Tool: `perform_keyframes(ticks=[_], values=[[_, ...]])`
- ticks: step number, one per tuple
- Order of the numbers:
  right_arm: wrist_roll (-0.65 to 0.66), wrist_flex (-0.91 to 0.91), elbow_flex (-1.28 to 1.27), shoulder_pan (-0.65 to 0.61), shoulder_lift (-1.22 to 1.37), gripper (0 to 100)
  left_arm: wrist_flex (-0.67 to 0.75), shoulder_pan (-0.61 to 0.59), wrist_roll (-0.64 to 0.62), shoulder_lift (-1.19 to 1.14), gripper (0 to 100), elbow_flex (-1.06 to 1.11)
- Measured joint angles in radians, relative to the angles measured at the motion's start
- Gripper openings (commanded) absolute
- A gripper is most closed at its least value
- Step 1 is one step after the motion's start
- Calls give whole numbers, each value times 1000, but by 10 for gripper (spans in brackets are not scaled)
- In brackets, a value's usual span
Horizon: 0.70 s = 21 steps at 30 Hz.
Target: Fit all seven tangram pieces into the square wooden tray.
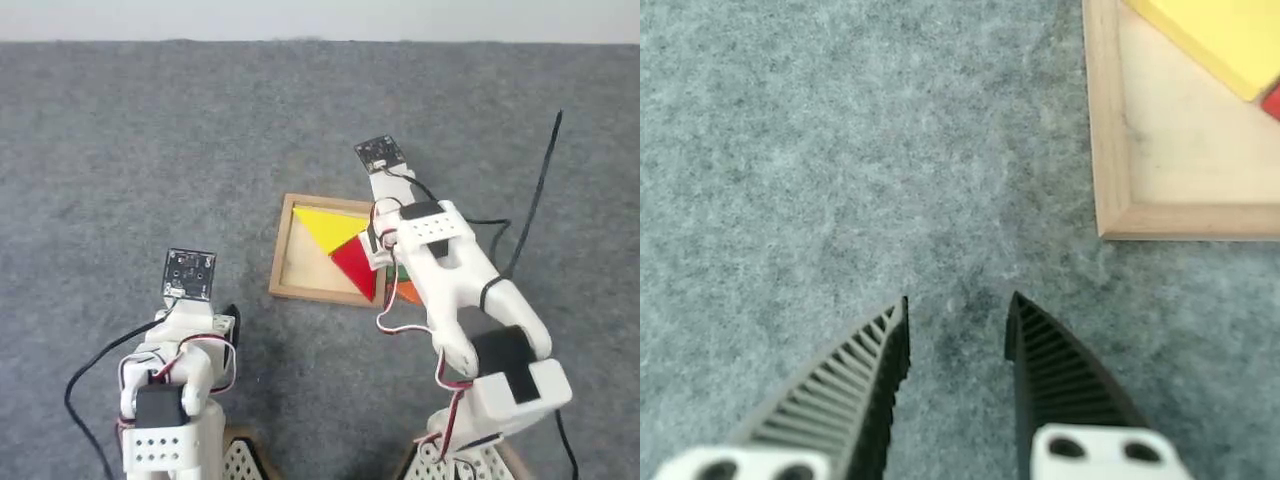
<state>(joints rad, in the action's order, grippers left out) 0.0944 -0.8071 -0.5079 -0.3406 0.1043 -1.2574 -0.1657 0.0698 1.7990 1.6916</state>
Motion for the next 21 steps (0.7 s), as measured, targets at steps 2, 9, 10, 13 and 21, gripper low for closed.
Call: perform_keyframes(ticks=[2, 9, 10, 13, 21], values=[[-2, 0, 11, 0, 12, 6, 0, 3, 0, 0, 153, 0], [-3, 0, 34, -9, 15, 6, 0, 2, 0, 0, 153, 0], [-3, 0, 40, -11, 15, 6, 0, 0, 0, 0, 153, 0], [-3, 11, 64, -11, 18, 6, 0, 3, 0, 0, 153, 0], [-3, 15, 115, -20, 43, 6, 0, 3, 0, 0, 153, 0]])
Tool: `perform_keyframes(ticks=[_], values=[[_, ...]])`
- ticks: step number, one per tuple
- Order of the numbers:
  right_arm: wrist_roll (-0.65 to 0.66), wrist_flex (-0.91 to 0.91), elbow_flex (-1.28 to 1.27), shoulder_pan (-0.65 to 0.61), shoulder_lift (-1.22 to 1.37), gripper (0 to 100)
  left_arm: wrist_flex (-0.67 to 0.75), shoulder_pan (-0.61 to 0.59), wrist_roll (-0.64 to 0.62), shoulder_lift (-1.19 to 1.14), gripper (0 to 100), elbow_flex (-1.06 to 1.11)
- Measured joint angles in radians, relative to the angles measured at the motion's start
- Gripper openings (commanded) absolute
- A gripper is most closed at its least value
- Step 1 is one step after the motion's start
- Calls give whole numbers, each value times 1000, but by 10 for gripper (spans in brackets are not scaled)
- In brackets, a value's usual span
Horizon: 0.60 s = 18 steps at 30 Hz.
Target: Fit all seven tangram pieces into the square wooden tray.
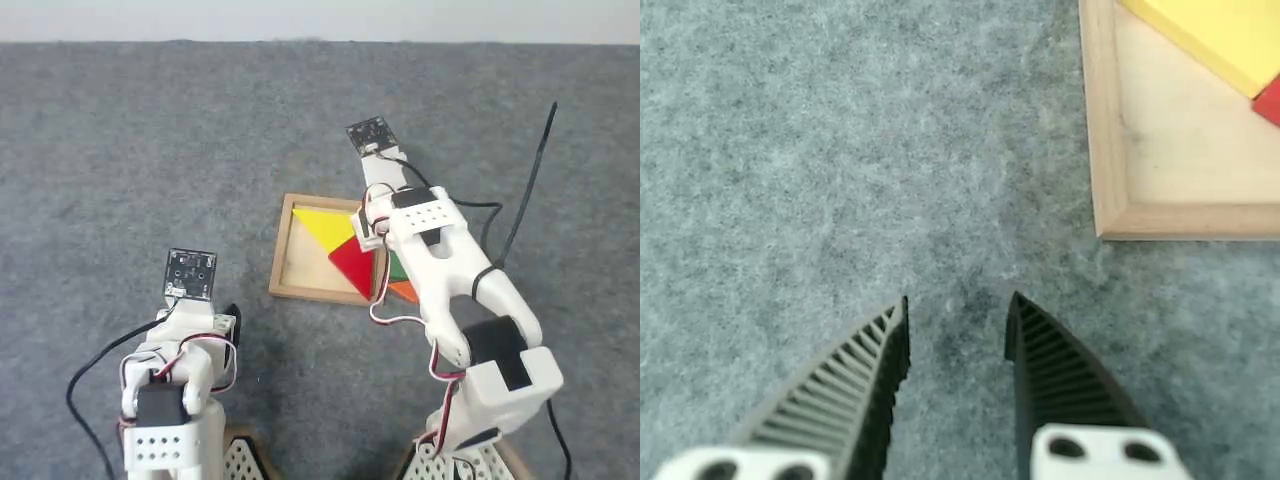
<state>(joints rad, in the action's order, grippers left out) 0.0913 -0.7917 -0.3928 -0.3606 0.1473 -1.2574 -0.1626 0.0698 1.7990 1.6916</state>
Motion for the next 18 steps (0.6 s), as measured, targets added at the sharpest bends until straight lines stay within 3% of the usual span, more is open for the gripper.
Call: perform_keyframes(ticks=[9, 18], values=[[0, -64, -149, -192, -204, 6, 0, 0, 0, 0, 153, 0], [31, -60, -181, -227, -152, 6, 0, 0, 0, 0, 153, 0]])
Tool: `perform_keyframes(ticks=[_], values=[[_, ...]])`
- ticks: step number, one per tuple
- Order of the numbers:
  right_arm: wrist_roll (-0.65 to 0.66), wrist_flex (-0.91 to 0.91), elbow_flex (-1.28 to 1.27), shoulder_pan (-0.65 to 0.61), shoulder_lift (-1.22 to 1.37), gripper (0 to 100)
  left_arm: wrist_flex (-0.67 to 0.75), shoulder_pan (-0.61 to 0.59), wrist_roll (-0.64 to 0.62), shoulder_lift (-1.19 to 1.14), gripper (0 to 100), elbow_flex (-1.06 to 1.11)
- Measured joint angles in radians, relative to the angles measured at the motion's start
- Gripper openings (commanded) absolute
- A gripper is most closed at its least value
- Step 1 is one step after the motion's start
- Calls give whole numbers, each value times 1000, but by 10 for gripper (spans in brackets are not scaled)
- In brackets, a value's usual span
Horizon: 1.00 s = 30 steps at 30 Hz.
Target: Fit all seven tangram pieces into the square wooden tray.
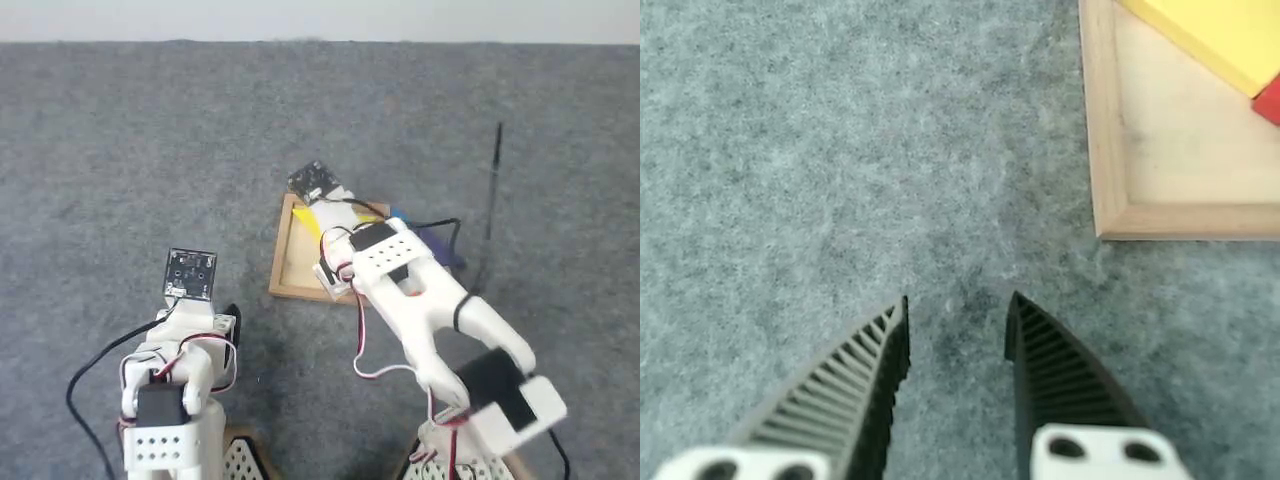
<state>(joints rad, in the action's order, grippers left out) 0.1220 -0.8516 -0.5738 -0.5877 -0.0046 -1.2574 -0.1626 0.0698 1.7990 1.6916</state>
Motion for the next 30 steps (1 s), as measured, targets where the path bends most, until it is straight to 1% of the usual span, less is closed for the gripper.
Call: perform_keyframes(ticks=[6, 13, 20, 25, 30], values=[[32, 8, 11, 8, 87, 6, 0, 0, 0, 0, 153, 0], [41, 8, 75, 86, 146, 6, 0, -2, 0, 0, 153, 0], [41, 8, 109, 89, 158, 6, 0, -2, 0, 0, 153, 0], [41, 3, 101, 106, 46, 6, 0, -2, 0, 0, 153, 0], [43, -11, -6, 152, -133, 6, 0, -2, 0, 0, 153, 0]])
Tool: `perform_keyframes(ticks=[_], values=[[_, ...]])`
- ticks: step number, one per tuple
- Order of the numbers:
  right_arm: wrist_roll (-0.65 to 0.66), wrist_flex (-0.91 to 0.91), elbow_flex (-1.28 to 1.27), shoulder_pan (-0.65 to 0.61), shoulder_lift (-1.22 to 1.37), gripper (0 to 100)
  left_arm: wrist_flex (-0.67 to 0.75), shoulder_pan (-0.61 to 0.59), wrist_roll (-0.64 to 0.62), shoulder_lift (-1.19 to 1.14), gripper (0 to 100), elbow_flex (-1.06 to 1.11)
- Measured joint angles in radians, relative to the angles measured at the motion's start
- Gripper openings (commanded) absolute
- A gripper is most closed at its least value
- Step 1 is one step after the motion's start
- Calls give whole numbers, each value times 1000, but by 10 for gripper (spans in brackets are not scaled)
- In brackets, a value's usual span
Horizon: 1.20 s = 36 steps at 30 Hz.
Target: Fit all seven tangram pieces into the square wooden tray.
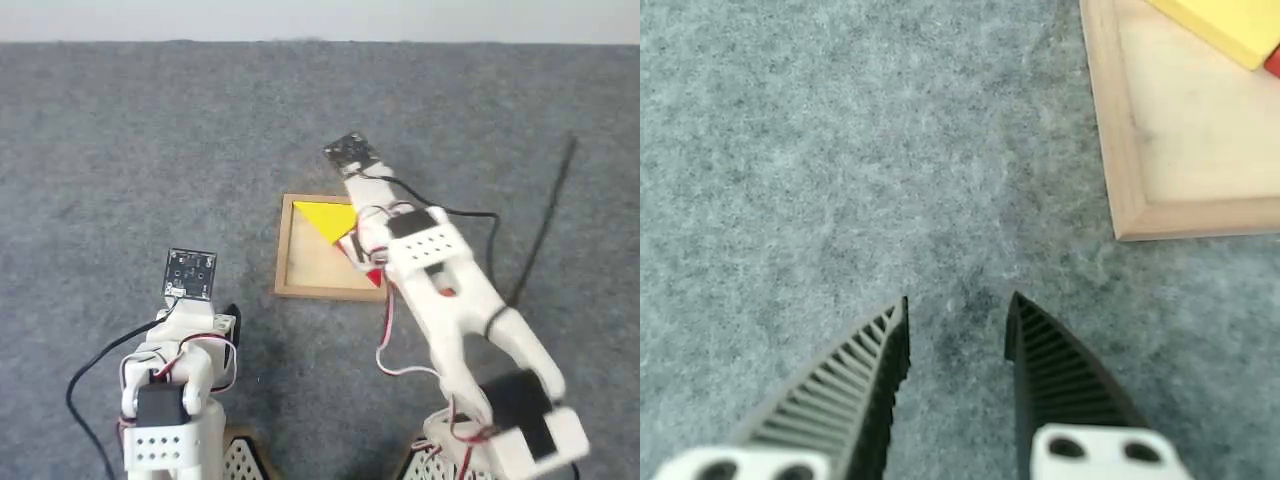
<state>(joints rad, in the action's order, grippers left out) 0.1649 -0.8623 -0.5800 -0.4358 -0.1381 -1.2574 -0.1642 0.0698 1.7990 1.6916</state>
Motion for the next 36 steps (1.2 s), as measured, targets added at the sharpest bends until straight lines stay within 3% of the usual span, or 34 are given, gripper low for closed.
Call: perform_keyframes(ticks=[11, 18, 24, 36], values=[[43, -175, -74, 204, -58, 11, 0, 0, 0, 0, 153, 0], [204, -175, -110, 207, -58, 158, 0, 0, 0, 0, 153, 0], [348, -175, -110, 207, -58, 162, 0, 0, 0, 0, 153, 0], [499, -109, -106, 206, 92, 163, 0, 0, 0, 0, 153, 0]])
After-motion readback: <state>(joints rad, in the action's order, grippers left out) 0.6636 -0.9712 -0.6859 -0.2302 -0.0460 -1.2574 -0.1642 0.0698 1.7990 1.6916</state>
